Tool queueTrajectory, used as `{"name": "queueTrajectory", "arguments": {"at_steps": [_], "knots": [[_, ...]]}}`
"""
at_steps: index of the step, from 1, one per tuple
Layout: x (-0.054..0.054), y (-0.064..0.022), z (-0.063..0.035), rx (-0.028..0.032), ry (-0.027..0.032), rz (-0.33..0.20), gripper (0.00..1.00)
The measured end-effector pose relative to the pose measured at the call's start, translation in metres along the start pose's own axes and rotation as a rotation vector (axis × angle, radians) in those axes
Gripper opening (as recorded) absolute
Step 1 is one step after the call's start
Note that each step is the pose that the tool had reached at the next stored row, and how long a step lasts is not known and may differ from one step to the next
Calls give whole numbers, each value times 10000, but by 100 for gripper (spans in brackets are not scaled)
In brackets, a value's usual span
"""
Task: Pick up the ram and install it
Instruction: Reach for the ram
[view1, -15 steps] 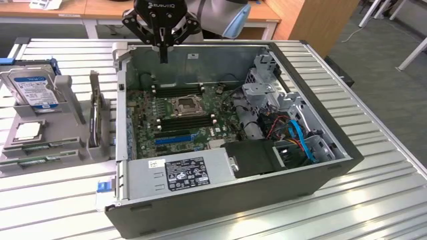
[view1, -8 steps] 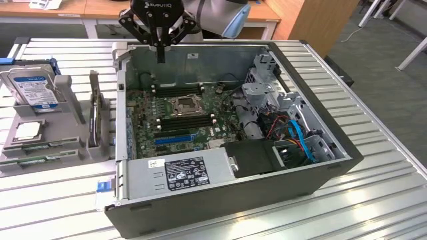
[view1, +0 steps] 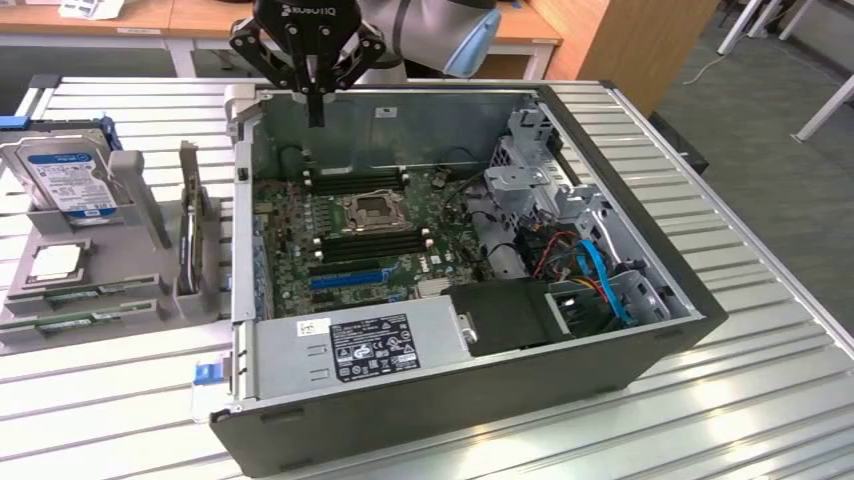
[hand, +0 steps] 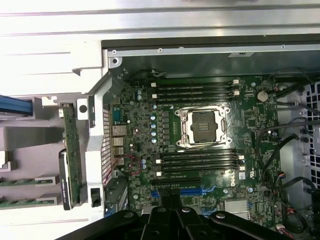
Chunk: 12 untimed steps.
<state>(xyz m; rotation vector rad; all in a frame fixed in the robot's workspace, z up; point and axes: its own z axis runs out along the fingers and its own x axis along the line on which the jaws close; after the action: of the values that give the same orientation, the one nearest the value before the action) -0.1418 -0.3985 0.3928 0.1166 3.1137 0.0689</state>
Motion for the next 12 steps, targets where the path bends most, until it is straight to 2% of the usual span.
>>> {"name": "queueTrajectory", "arguments": {"at_steps": [12], "knots": [[103,-5,4,0,0,-1,10]]}}
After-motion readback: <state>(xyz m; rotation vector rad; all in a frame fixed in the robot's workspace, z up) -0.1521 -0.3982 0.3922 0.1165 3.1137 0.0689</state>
